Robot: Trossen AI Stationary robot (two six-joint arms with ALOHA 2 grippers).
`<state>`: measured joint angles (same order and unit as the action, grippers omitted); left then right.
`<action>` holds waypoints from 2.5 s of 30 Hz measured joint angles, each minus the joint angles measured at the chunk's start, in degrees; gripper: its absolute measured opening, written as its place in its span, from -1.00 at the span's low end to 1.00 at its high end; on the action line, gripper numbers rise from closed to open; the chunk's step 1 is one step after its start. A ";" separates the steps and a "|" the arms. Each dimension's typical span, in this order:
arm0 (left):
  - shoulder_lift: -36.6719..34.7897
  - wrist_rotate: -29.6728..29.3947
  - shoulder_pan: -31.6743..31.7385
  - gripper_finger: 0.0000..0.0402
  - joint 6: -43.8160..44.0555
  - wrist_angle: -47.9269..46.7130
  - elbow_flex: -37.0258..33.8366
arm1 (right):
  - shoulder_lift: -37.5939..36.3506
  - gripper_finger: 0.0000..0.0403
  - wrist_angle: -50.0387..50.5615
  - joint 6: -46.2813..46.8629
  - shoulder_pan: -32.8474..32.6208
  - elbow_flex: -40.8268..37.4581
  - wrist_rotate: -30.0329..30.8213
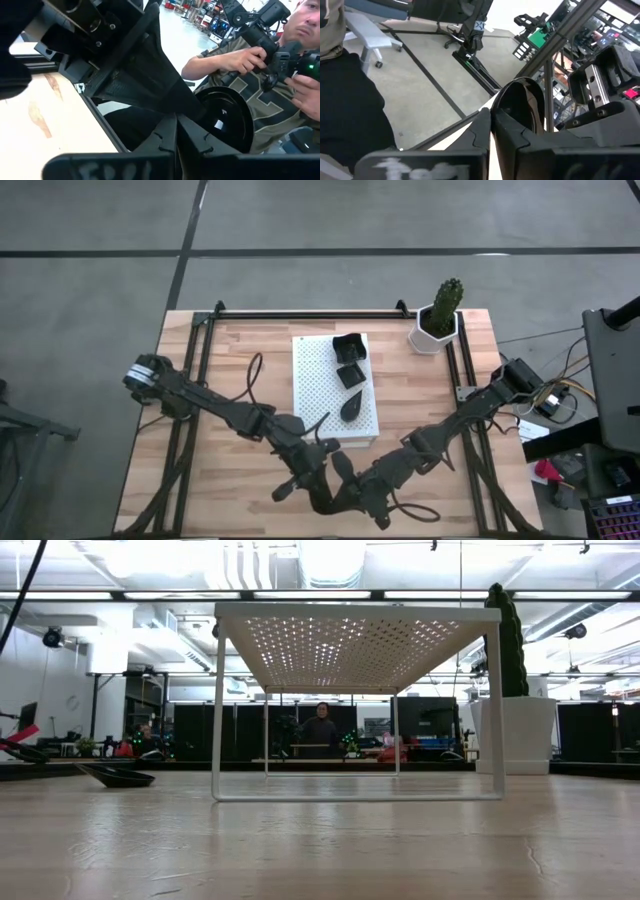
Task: Pick & Place Mini shaped plates
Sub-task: Stack the black drop-shaped plate on top of the black drop-shaped plate on the shelf
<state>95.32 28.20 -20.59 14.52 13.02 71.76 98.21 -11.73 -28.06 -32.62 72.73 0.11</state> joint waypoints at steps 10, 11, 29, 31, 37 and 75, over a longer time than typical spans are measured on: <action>-1.77 2.63 0.67 -0.63 5.84 -3.52 0.03 | -0.32 -0.96 0.29 1.35 0.23 0.00 1.59; -2.13 2.79 0.68 -0.59 6.45 -4.59 0.21 | -0.31 -0.96 0.35 1.27 0.25 0.00 1.63; -5.13 5.60 1.30 -0.05 11.01 -6.51 0.31 | -0.23 -0.96 1.48 2.88 0.63 0.02 3.99; -5.73 6.03 1.31 -0.06 10.80 -6.44 0.31 | -0.21 -0.96 1.75 2.94 0.61 0.00 4.15; -8.37 5.74 1.60 -0.06 7.87 -7.52 0.22 | -0.21 -0.96 2.31 3.92 0.37 0.00 4.17; -25.78 -8.66 1.74 -0.07 -10.25 -8.61 -12.46 | -10.60 -0.96 29.69 20.93 -1.68 1.14 31.38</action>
<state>69.54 19.54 -18.85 4.27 4.40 59.30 87.61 17.96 -7.13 -34.30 73.87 31.49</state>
